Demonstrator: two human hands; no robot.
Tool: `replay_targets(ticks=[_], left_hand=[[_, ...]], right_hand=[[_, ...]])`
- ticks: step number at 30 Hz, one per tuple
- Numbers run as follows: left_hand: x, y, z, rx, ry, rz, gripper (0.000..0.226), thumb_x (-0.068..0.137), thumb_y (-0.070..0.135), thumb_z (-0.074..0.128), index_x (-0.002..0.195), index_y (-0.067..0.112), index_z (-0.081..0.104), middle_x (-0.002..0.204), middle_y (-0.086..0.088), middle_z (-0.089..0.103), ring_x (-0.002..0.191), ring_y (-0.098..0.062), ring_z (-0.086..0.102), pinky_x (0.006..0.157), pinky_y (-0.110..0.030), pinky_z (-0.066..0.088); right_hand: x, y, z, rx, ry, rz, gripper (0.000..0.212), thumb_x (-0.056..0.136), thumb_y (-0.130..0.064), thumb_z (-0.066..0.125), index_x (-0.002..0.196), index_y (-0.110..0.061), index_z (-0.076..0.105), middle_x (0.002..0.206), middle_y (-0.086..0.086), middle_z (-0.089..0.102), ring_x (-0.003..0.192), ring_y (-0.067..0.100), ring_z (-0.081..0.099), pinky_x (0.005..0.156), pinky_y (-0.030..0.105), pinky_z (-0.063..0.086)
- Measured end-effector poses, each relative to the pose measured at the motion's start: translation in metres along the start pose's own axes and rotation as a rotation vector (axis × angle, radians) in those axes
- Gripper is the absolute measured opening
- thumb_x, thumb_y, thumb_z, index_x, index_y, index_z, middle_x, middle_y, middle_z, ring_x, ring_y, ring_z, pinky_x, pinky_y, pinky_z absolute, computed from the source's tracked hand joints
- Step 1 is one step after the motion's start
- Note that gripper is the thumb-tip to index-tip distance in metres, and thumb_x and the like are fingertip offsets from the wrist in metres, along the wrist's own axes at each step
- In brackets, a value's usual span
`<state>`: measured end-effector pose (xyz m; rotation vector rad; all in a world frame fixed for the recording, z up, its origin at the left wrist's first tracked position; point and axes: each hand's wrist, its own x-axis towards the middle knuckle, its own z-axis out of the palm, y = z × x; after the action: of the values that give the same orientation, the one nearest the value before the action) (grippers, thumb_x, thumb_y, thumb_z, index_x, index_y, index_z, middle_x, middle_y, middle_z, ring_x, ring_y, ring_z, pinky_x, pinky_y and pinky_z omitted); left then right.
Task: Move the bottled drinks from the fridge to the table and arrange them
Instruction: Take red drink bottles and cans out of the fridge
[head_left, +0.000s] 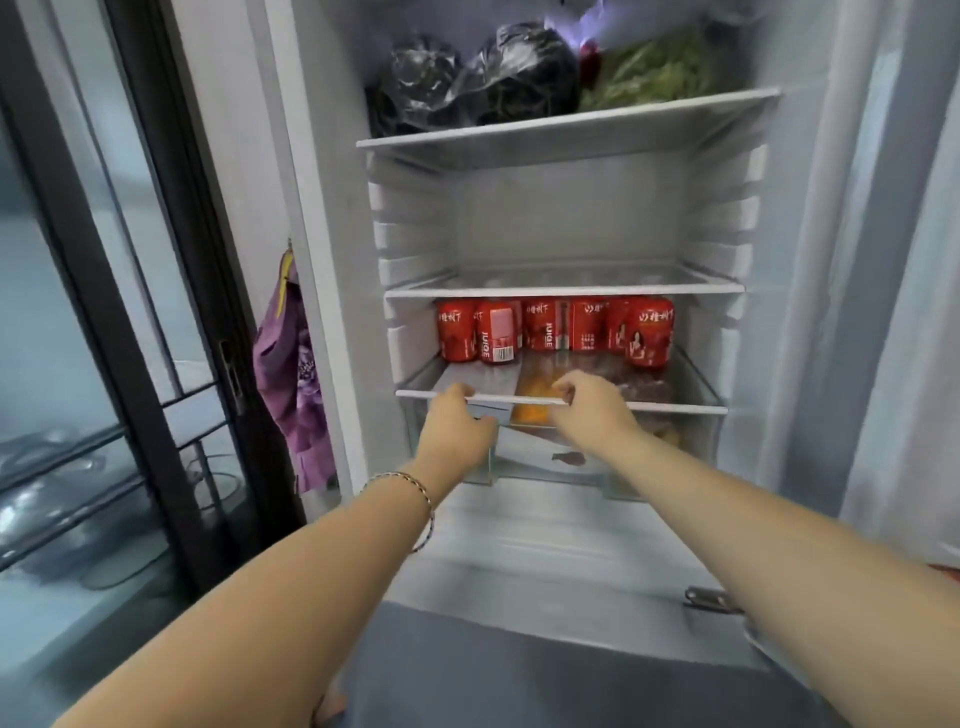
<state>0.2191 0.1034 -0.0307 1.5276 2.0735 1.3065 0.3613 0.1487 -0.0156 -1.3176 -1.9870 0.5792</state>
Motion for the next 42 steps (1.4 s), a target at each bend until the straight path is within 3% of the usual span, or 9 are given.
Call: replay_targets(ticks=[5,9,14,17,23,27,34,39,42], left_hand=[[0.087,-0.011,0.019,-0.078,0.055,-0.044,0.048,0.088,0.005,0.055,0.134,0.006,0.04,0.128,-0.011,0.051,0.098,-0.019,0.051,0.075,-0.015,0.041],[0.145,-0.023,0.033,-0.147,0.087,-0.128,0.054,0.083,0.002,0.059,0.133,0.003,0.038,0.13,-0.016,0.052,0.115,-0.03,0.054,0.102,-0.035,0.042],[0.215,-0.039,0.045,-0.212,0.052,-0.226,0.059,0.077,0.006,0.068,0.129,0.001,0.039,0.118,-0.011,0.056,0.11,-0.026,0.056,0.099,-0.036,0.043],[0.241,-0.042,0.055,-0.171,0.075,-0.31,0.087,0.073,0.017,0.073,0.142,0.009,0.02,0.14,-0.013,0.035,0.127,-0.029,0.042,0.108,-0.038,0.033],[0.256,-0.045,0.059,-0.146,0.016,-0.35,0.082,0.071,0.014,0.073,0.136,0.018,0.023,0.14,-0.013,0.026,0.129,-0.032,0.033,0.108,-0.043,0.033],[0.262,-0.049,0.062,-0.333,0.026,-0.286,0.083,0.069,0.006,0.078,0.133,0.009,0.025,0.133,-0.012,0.044,0.107,-0.021,0.05,0.092,-0.029,0.041],[0.268,-0.047,0.056,-0.281,-0.008,-0.253,0.082,0.068,0.021,0.08,0.138,0.018,0.036,0.136,-0.01,0.046,0.121,-0.027,0.049,0.103,-0.036,0.042],[0.24,-0.037,0.051,-0.278,-0.07,-0.095,0.082,0.064,0.018,0.084,0.129,0.012,0.035,0.111,0.001,0.052,0.1,-0.016,0.054,0.083,-0.027,0.044],[0.218,-0.04,0.052,-0.271,-0.083,-0.009,0.058,0.068,0.012,0.081,0.114,0.016,0.045,0.098,0.003,0.057,0.099,-0.017,0.058,0.086,-0.031,0.046]], right_hand=[[0.088,0.009,0.033,0.03,-0.048,0.056,0.036,0.086,-0.01,0.06,0.121,-0.005,0.055,0.122,0.012,0.06,0.11,0.026,0.056,0.084,0.028,0.043],[0.141,0.015,0.062,0.047,-0.112,0.076,0.05,0.082,-0.013,0.067,0.128,-0.009,0.047,0.123,0.008,0.058,0.112,0.025,0.055,0.09,0.029,0.044],[0.208,0.009,0.092,0.167,-0.128,0.14,0.077,0.071,-0.011,0.076,0.136,-0.012,0.036,0.128,0.008,0.057,0.12,0.024,0.054,0.096,0.029,0.042],[0.231,0.01,0.1,0.239,-0.117,0.171,0.093,0.065,-0.011,0.081,0.142,-0.018,0.029,0.135,0.004,0.05,0.126,0.021,0.048,0.098,0.025,0.037],[0.253,0.029,0.096,0.239,-0.089,0.217,0.114,0.052,-0.018,0.089,0.145,-0.017,0.023,0.139,0.006,0.045,0.13,0.026,0.043,0.108,0.044,0.038],[0.254,0.031,0.093,0.314,-0.058,0.243,0.104,0.055,-0.02,0.088,0.14,-0.014,0.028,0.135,0.006,0.048,0.127,0.025,0.046,0.107,0.04,0.039],[0.227,0.027,0.082,0.297,-0.056,0.264,0.086,0.059,-0.026,0.087,0.13,-0.016,0.038,0.13,0.004,0.054,0.121,0.021,0.052,0.098,0.032,0.042],[0.198,0.026,0.071,0.209,-0.04,0.204,0.084,0.059,-0.024,0.087,0.129,-0.015,0.041,0.127,0.004,0.056,0.12,0.022,0.053,0.102,0.032,0.042],[0.183,0.028,0.047,0.005,-0.23,0.192,0.08,0.065,-0.015,0.082,0.132,-0.015,0.04,0.124,0.004,0.056,0.116,0.021,0.054,0.097,0.029,0.044]])
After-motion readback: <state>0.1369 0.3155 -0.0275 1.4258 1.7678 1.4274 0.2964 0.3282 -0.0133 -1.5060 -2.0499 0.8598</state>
